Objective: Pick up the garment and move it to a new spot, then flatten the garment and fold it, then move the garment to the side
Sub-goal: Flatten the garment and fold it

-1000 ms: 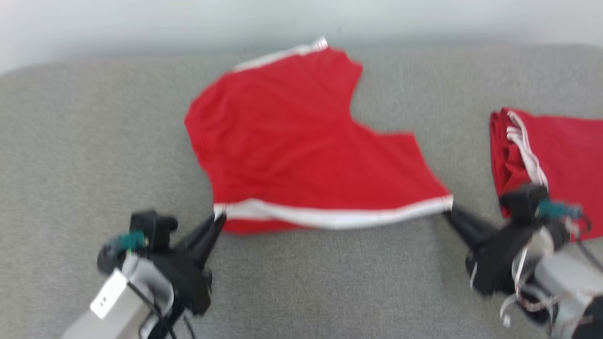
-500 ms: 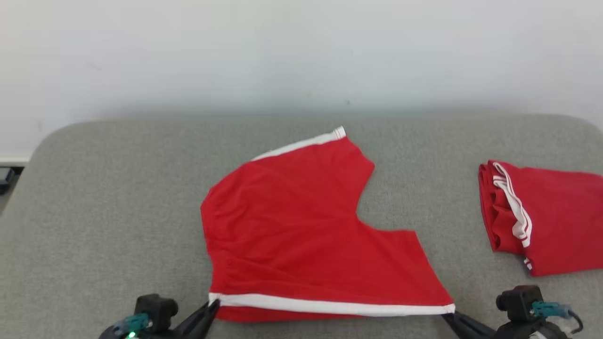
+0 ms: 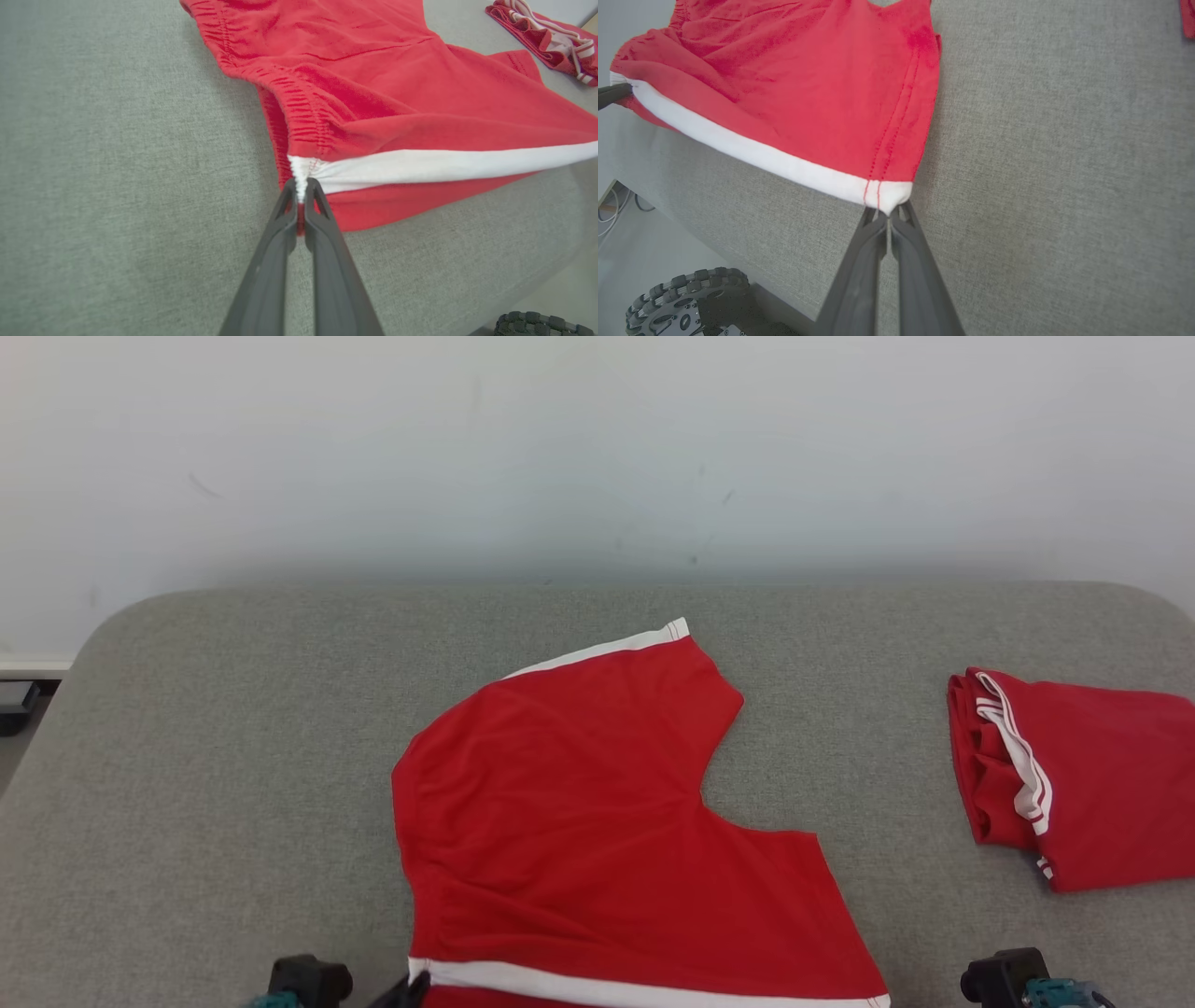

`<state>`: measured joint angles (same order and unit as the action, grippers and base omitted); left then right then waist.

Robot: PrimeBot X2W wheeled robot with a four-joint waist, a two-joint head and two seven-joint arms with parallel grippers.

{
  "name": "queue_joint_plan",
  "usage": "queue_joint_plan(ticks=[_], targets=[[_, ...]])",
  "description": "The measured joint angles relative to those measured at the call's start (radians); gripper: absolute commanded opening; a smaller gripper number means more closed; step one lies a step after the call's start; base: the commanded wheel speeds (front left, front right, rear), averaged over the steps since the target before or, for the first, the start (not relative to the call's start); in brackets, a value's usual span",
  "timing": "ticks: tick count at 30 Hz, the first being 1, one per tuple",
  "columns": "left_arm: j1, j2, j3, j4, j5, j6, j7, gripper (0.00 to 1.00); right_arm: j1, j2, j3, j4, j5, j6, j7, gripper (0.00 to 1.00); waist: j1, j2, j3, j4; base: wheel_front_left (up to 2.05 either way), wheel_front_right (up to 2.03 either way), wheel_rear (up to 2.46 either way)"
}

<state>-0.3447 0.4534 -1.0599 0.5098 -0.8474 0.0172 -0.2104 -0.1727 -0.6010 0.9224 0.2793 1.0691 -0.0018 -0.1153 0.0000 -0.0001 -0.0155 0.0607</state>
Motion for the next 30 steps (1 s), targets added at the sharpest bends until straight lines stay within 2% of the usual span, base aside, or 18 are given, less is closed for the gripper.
queue_joint_plan(ticks=[10, 25, 27, 28, 29, 30], targets=[[0.015, -0.02, -0.022, 0.022, -0.007, 0.0, 0.044, 0.0, -0.001, 0.002, 0.01, 0.002, -0.003, -0.026, 0.03, 0.0, 0.0, 0.0001, 0.012, -0.003, 0.0, 0.0, 0.0], [0.017, -0.058, -0.009, 0.06, -0.06, -0.002, 0.07, 0.0, -0.015, 0.02, 0.014, 0.027, -0.003, -0.043, 0.055, 0.0, 0.0, 0.0002, 0.016, 0.006, 0.0, 0.0, 0.0], [0.017, -0.058, -0.009, 0.065, -0.061, -0.008, 0.071, 0.18, -0.02, 0.021, 0.014, 0.031, -0.003, -0.043, 0.055, 0.0, 0.0, 0.0002, 0.015, 0.006, 0.0, 0.0, 0.0], [0.018, -0.058, -0.009, 0.067, -0.063, -0.008, 0.072, 0.38, -0.021, 0.023, 0.014, 0.033, -0.003, -0.043, 0.055, 0.07, 0.0, 0.0002, 0.015, 0.006, 0.0, 0.0, 0.0], [0.018, -0.058, -0.009, 0.07, -0.065, -0.008, 0.075, 0.97, -0.021, 0.024, 0.012, 0.034, -0.003, -0.043, 0.055, 0.49, 0.0, 0.0002, 0.015, 0.006, 0.0, 0.0, 0.0], [0.018, -0.058, -0.008, 0.074, -0.066, -0.008, 0.075, 1.0, -0.021, 0.028, 0.006, 0.033, 0.002, -0.043, 0.053, 1.0, 0.0, 0.0001, 0.015, 0.006, 0.0, 0.0, 0.0]])
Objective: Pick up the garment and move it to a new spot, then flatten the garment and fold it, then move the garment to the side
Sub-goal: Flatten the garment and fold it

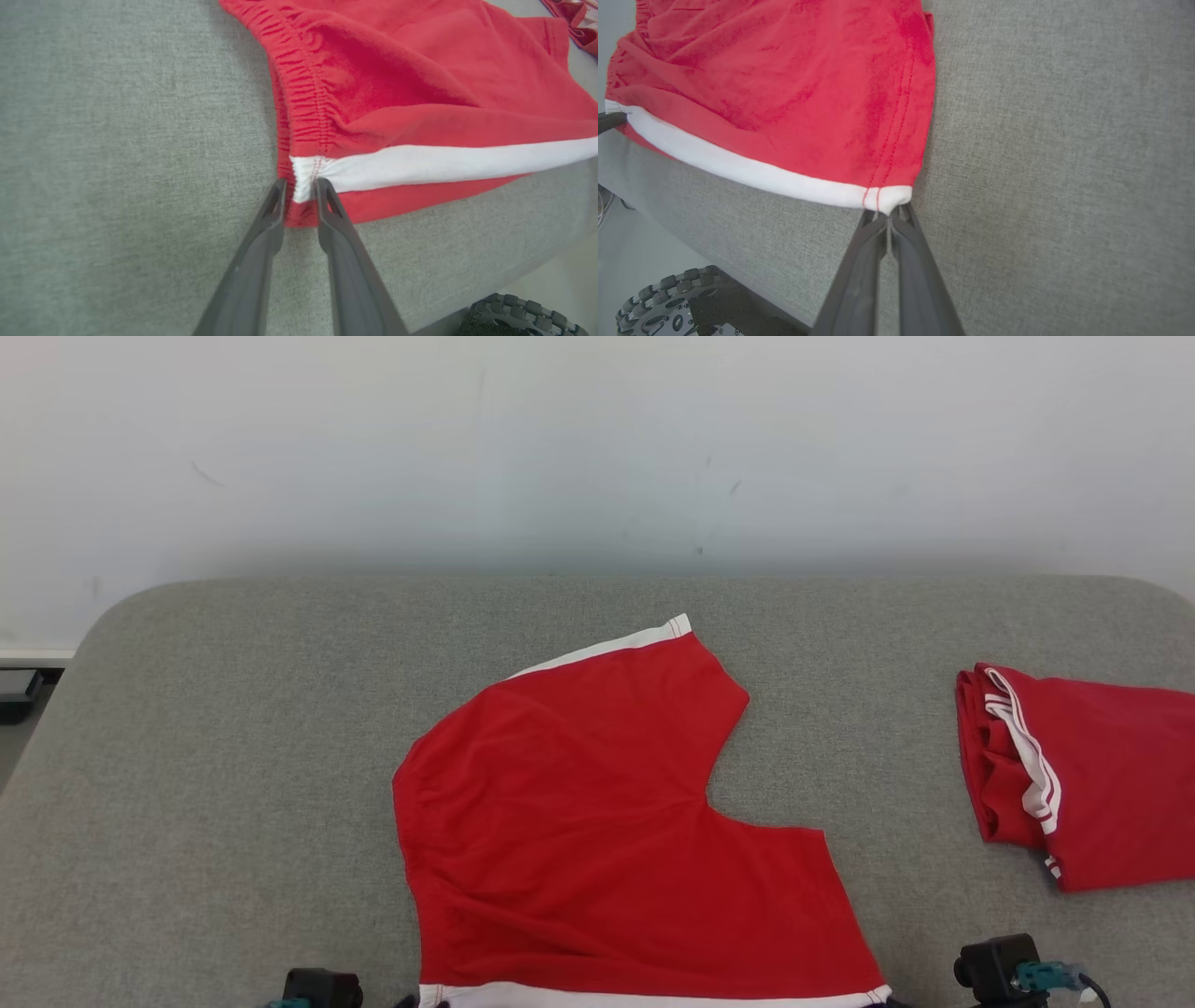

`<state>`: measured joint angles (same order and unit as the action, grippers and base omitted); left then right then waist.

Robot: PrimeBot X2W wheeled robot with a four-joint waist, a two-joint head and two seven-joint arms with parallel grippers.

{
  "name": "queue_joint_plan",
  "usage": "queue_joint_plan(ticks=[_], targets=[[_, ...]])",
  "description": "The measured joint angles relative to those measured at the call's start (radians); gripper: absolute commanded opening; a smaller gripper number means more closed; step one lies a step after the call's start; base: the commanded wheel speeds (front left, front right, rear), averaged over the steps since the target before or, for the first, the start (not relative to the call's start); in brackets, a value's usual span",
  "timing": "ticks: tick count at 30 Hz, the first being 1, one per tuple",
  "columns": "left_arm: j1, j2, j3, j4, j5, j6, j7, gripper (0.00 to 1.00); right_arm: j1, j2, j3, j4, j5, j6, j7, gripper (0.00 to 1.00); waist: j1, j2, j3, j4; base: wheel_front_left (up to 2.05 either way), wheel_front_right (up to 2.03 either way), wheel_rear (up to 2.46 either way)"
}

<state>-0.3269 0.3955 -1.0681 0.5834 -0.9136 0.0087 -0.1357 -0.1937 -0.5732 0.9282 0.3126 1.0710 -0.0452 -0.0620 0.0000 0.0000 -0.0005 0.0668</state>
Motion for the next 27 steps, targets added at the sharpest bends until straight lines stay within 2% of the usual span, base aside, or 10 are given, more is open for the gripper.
queue_joint_plan(ticks=[4, 8, 15, 22, 27], targets=[[0.013, 0.0, 0.022, 0.005, -0.016, 0.006, -0.002, 1.0, 0.0, 0.014, -0.033, -0.008, 0.049, 0.004, -0.012, 1.0, 0.0, 0.0, -0.001, 0.0, 0.0, 0.0, 0.0], [0.016, 0.005, 0.039, -0.001, -0.041, 0.009, -0.007, 1.0, 0.001, 0.009, -0.048, -0.026, 0.067, 0.027, -0.016, 1.0, 0.0, 0.0, -0.003, 0.0, 0.0, 0.0, 0.0], [0.019, 0.041, 0.057, -0.034, -0.041, 0.025, -0.03, 1.0, 0.025, -0.051, -0.077, -0.075, 0.103, 0.05, -0.027, 1.0, 0.0, 0.0001, -0.01, 0.001, 0.0, 0.0, 0.0], [0.072, 0.091, 0.079, -0.09, -0.042, 0.052, -0.056, 1.0, 0.04, -0.112, -0.102, -0.145, 0.105, 0.049, -0.037, 1.0, 0.0, 0.0, -0.014, -0.014, 0.0, 0.0, 0.0], [0.071, 0.105, 0.093, -0.151, -0.016, 0.075, -0.079, 1.0, 0.041, -0.123, -0.146, -0.177, 0.105, 0.025, -0.088, 1.0, 0.0, 0.0001, -0.014, -0.026, 0.0, 0.0, 0.0]])
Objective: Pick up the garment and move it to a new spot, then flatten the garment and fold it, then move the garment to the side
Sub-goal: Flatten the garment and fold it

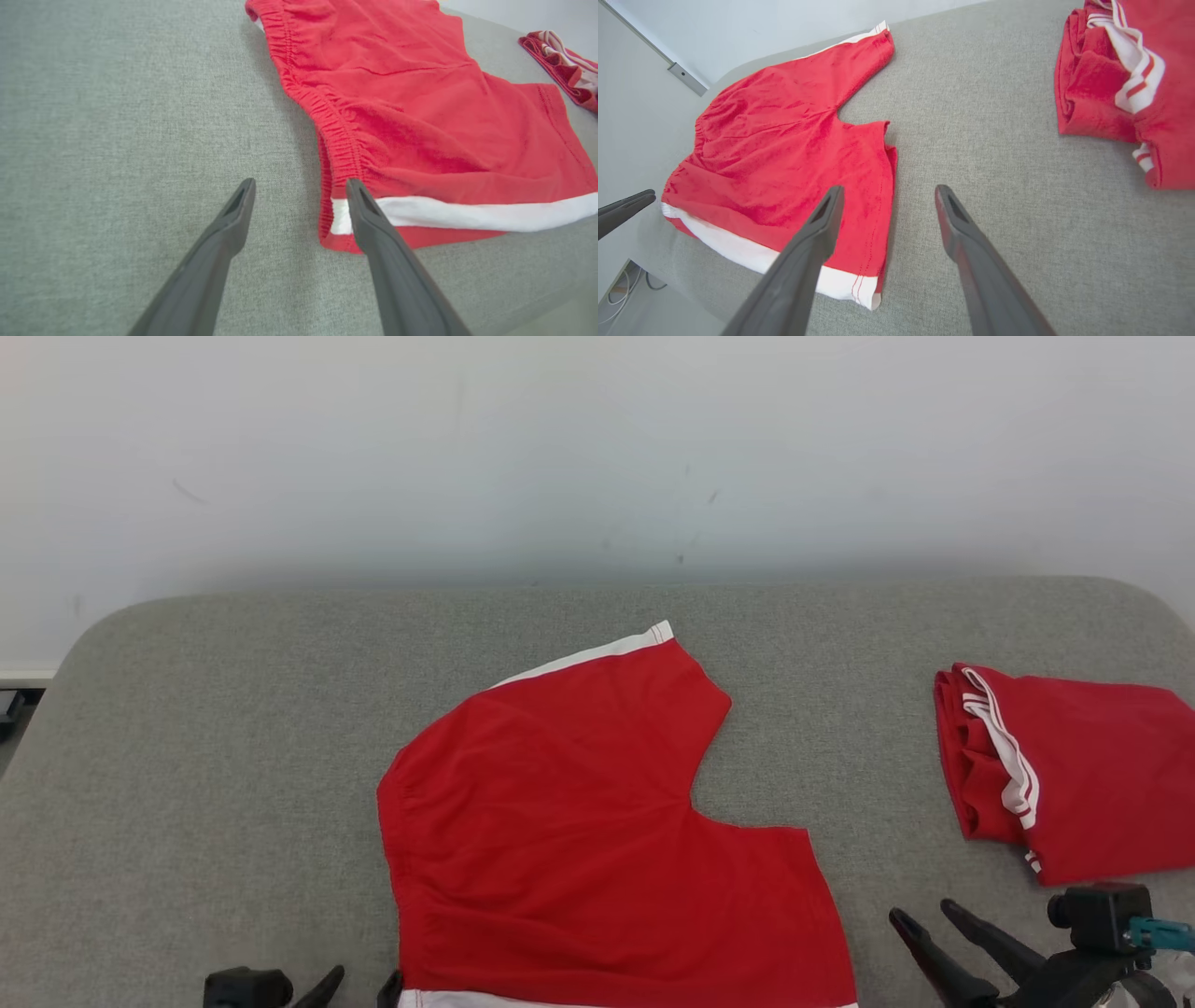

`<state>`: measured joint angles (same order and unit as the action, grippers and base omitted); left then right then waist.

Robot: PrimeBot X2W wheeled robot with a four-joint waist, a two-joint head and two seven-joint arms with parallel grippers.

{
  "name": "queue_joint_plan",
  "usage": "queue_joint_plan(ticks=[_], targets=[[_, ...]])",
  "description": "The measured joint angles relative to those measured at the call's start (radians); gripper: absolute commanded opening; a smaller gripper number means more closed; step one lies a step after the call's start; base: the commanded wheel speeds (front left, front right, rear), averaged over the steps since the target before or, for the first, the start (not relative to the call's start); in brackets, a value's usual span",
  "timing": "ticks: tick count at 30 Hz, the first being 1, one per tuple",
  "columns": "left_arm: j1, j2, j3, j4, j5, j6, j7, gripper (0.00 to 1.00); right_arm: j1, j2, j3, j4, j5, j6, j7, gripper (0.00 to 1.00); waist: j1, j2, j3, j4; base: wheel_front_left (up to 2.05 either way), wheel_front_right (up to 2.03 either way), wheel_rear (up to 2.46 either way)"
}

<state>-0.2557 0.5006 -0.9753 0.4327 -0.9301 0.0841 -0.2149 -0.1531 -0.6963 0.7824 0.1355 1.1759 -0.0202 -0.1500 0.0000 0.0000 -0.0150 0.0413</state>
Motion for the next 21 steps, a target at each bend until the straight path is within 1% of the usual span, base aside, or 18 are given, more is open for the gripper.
queue_joint_plan(ticks=[7, 9, 12, 13, 17, 19, 20, 21], targets=[[-0.001, 0.007, 0.074, -0.074, 0.036, 0.032, -0.026, 1.0, -0.011, 0.013, -0.051, -0.012, -0.026, -0.046, -0.067, 1.0, 0.0, 0.0, 0.001, -0.012, 0.0, 0.0, 0.0], [0.001, 0.006, 0.109, -0.086, 0.04, 0.04, -0.033, 1.0, -0.024, 0.022, -0.078, -0.01, -0.035, -0.052, -0.081, 1.0, 0.0, 0.0, 0.001, -0.018, 0.0, 0.0, 0.0], [0.003, 0.005, 0.161, -0.095, 0.053, 0.04, -0.036, 1.0, -0.032, 0.026, -0.103, -0.007, -0.067, -0.069, -0.09, 1.0, 0.0, 0.0, 0.0, -0.028, 0.0, 0.0, 0.0], [0.006, 0.005, 0.178, -0.098, 0.063, 0.04, -0.036, 1.0, -0.035, 0.027, -0.112, -0.006, -0.078, -0.069, -0.094, 1.0, 0.0, 0.0, 0.0, -0.032, 0.0, 0.0, 0.0], [0.047, -0.012, 0.302, -0.085, 0.11, 0.04, -0.037, 1.0, -0.044, 0.041, -0.165, -0.005, -0.098, -0.081, -0.099, 1.0, 0.0, -0.0001, 0.001, -0.049, 0.0, 0.0, 0.0], [0.071, -0.035, 0.363, -0.08, 0.131, 0.04, -0.037, 1.0, -0.044, 0.05, -0.189, -0.004, -0.123, -0.088, -0.103, 1.0, 0.0, 0.0, 0.003, -0.057, 0.0, 0.0, 0.0], [0.071, -0.035, 0.363, -0.08, 0.131, 0.04, -0.037, 1.0, -0.044, 0.05, -0.189, -0.004, -0.123, -0.088, -0.103, 1.0, 0.0, 0.0, 0.003, -0.057, 0.0, 0.0, 0.0], [0.078, -0.049, 0.392, -0.078, 0.15, 0.04, -0.037, 1.0, -0.045, 0.052, -0.193, -0.003, -0.143, -0.092, -0.105, 1.0, 0.0, 0.0, 0.005, -0.062, 0.0, 0.0, 0.0]])
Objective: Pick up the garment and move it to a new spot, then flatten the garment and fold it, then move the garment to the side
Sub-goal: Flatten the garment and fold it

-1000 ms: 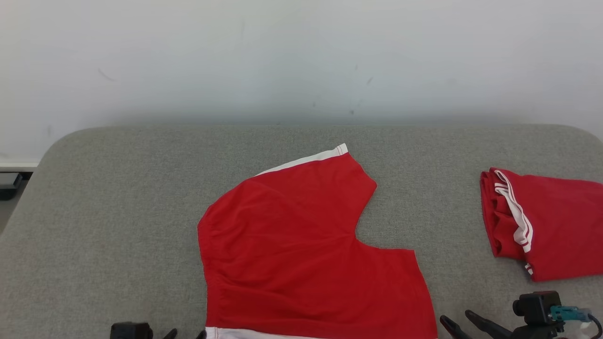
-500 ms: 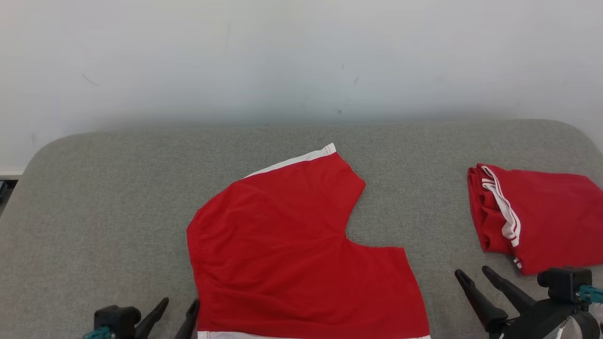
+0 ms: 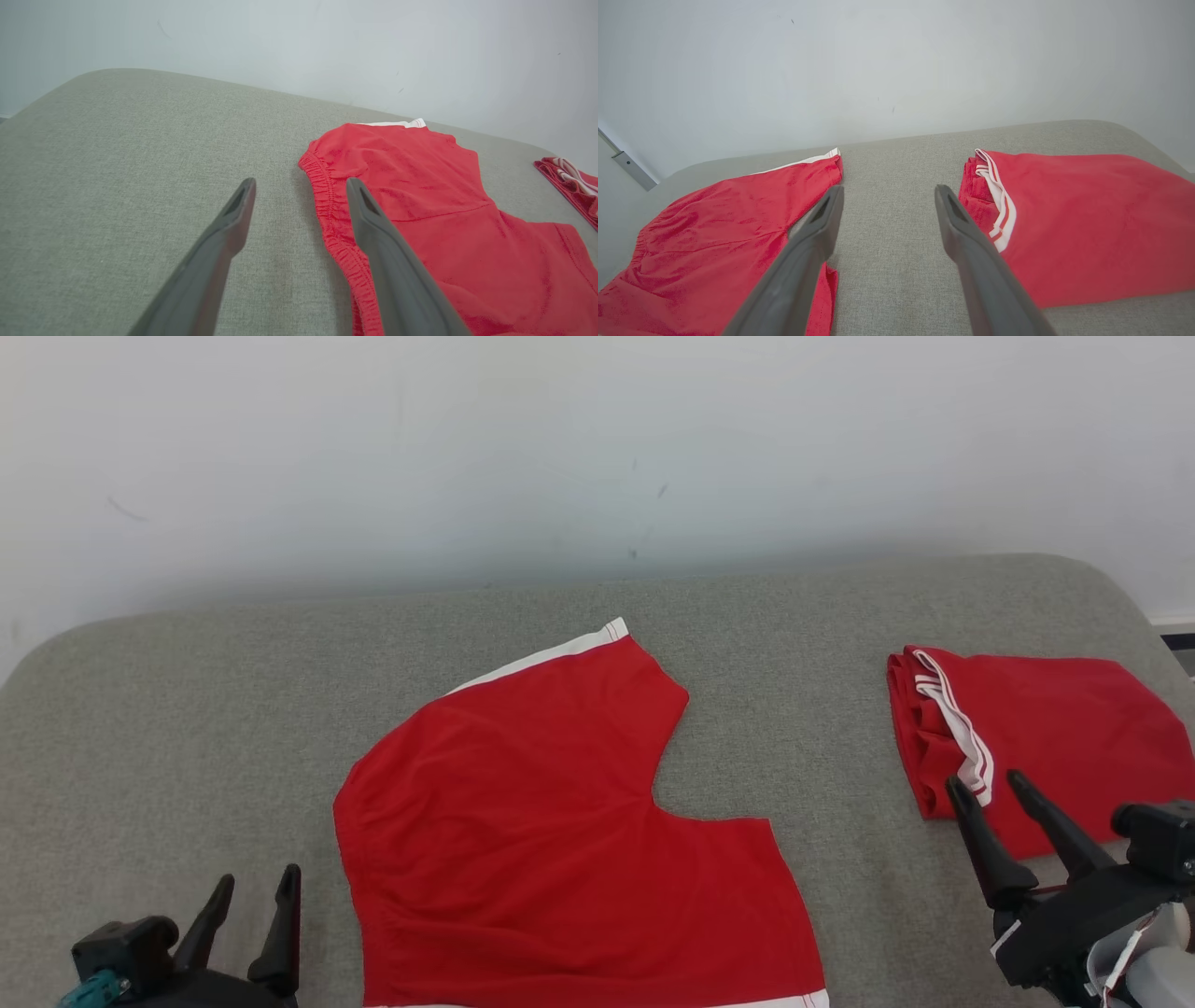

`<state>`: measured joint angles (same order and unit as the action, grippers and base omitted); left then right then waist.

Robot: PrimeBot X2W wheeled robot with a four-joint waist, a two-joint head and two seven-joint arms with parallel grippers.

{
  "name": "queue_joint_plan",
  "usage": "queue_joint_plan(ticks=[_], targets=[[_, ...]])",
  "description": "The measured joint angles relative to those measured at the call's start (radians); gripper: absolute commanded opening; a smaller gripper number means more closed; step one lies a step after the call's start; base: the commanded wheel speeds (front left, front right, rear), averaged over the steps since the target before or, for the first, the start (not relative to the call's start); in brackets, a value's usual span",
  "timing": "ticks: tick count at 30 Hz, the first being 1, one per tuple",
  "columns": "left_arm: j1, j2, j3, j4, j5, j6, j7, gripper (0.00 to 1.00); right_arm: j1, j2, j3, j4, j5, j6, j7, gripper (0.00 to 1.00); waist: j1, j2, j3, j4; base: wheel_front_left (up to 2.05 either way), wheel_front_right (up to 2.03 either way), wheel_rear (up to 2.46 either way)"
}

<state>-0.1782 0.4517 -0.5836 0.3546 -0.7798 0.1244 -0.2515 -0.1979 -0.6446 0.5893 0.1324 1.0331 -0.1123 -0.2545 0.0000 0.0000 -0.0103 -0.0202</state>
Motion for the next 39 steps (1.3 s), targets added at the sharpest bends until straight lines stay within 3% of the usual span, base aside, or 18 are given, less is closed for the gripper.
queue_joint_plan(ticks=[4, 14, 27, 39], targets=[[0.016, -0.06, 0.113, -0.01, 0.082, 0.0, 0.0, 1.0, 0.01, 0.031, -0.08, 0.004, -0.06, -0.011, 0.0, 1.0, 0.0001, 0.0, 0.006, -0.012, 0.0, 0.0, 0.0], [0.102, -0.132, 0.275, -0.019, 0.286, 0.0, 0.0, 1.0, 0.065, 0.07, -0.17, 0.023, -0.196, -0.012, -0.001, 1.0, 0.0, 0.0, 0.011, -0.019, 0.0, 0.0, 0.0], [0.155, -0.212, 0.369, -0.081, 0.442, 0.0, 0.0, 1.0, 0.109, 0.144, -0.257, 0.044, -0.316, -0.012, -0.001, 1.0, 0.0, 0.0, 0.016, -0.022, 0.0, 0.0, 0.0], [0.163, -0.26, 0.412, -0.122, 0.51, 0.0, 0.0, 1.0, 0.129, 0.183, -0.31, 0.031, -0.36, -0.012, -0.001, 1.0, 0.0, 0.0, 0.015, -0.015, 0.0, 0.0, 0.0]])
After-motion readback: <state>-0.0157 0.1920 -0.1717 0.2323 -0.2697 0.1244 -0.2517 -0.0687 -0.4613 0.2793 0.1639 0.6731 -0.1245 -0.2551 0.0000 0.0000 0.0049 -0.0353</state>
